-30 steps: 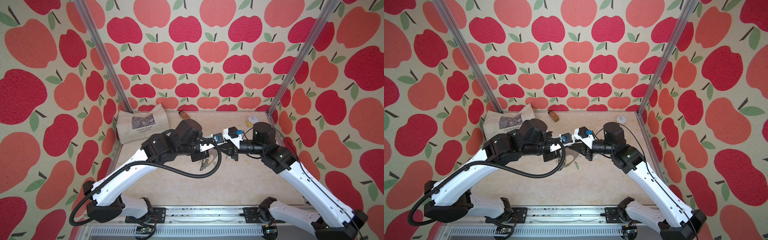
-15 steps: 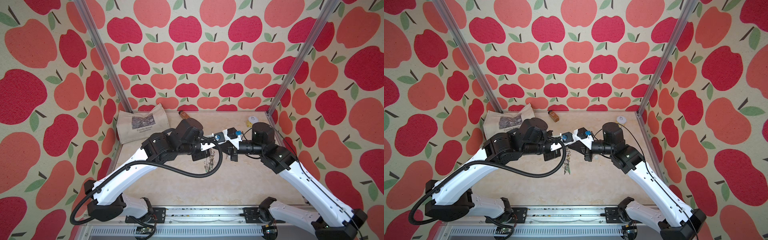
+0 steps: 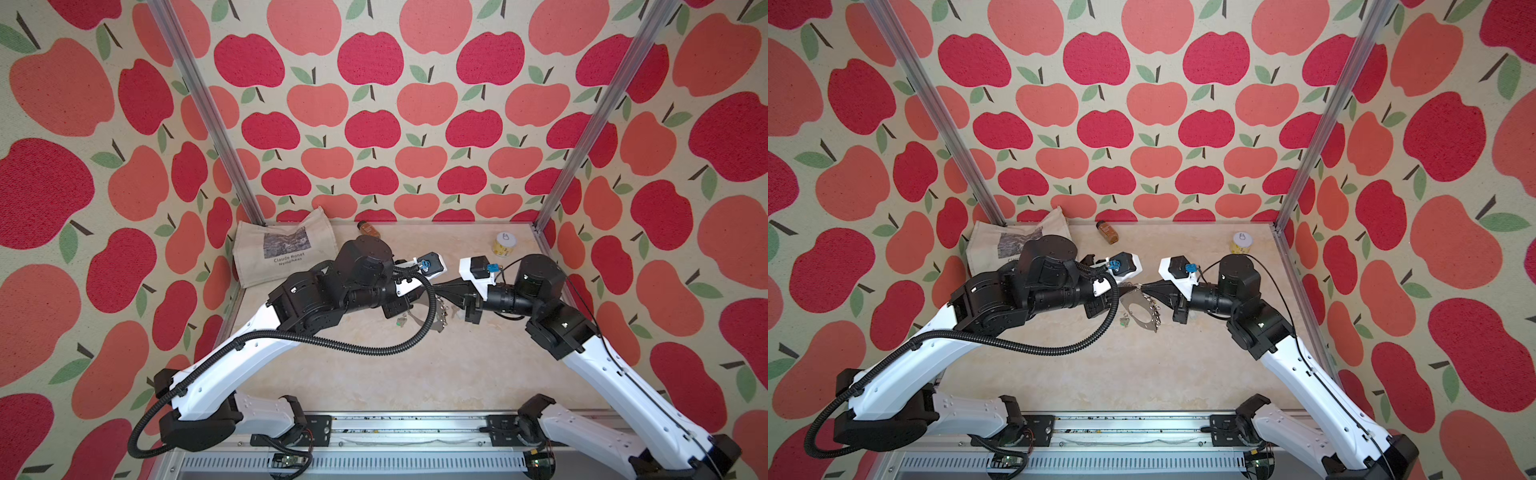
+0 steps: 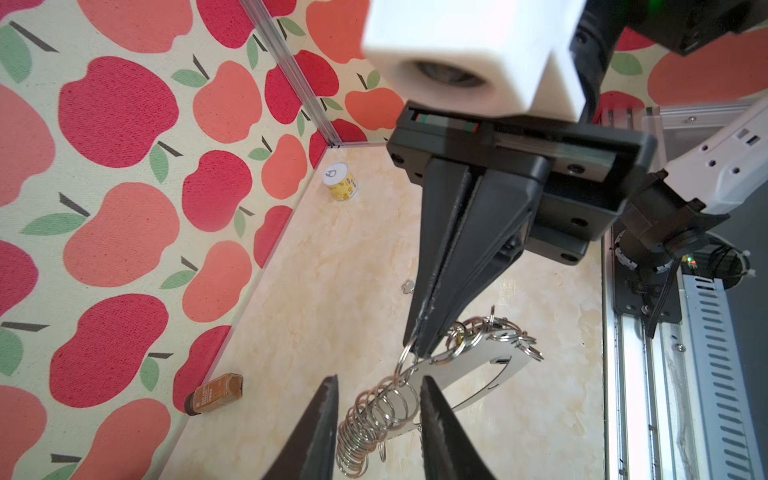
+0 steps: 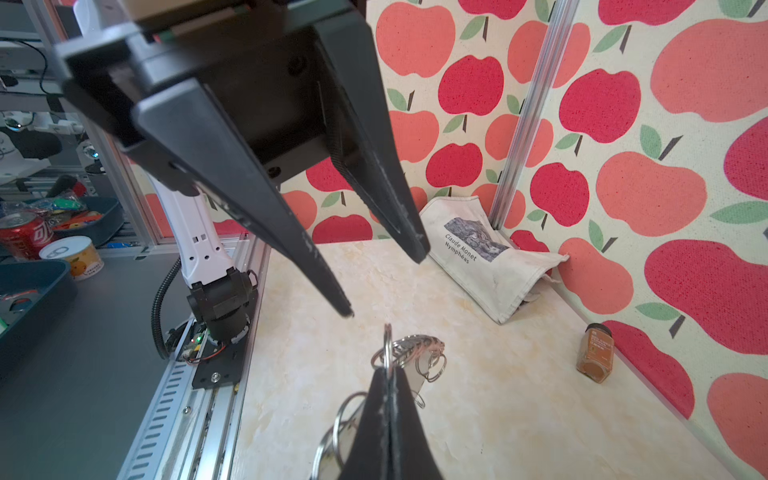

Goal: Put the keys on the keyring

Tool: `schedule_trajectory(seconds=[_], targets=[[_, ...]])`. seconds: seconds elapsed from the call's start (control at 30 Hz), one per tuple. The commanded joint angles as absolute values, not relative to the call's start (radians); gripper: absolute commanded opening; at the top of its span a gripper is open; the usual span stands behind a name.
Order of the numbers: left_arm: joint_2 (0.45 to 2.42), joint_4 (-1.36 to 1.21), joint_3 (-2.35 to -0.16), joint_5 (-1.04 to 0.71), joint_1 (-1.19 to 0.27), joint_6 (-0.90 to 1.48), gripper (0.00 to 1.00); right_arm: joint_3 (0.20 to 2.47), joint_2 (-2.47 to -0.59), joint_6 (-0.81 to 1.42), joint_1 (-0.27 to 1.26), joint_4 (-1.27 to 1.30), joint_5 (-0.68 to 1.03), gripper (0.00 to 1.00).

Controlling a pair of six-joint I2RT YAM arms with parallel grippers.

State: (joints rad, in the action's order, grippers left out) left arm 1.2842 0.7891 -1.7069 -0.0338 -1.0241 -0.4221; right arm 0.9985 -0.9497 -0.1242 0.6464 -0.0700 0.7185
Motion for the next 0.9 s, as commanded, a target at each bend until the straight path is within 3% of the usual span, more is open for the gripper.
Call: schedule_trajectory(seconds=[0.0, 0.37, 0.87], targets=[[1.25, 0.714, -1.688, -0.054, -1.015, -0.355, 0.32, 0.957, -0.919, -0.003, 0.632, 0.15, 0.766, 0.0], [1.248, 0.702, -1.683, -0.173, -1.014, -0.323, 0.26, 0.862, -0.921, 0.224, 0.609, 0.523, 0.8, 0.0], [1.254, 0.677, -1.69, -0.209, -1.01, -0.336, 0.23, 0.868, -0.933, 0.255, 0.61, 0.573, 0.86, 0.0]])
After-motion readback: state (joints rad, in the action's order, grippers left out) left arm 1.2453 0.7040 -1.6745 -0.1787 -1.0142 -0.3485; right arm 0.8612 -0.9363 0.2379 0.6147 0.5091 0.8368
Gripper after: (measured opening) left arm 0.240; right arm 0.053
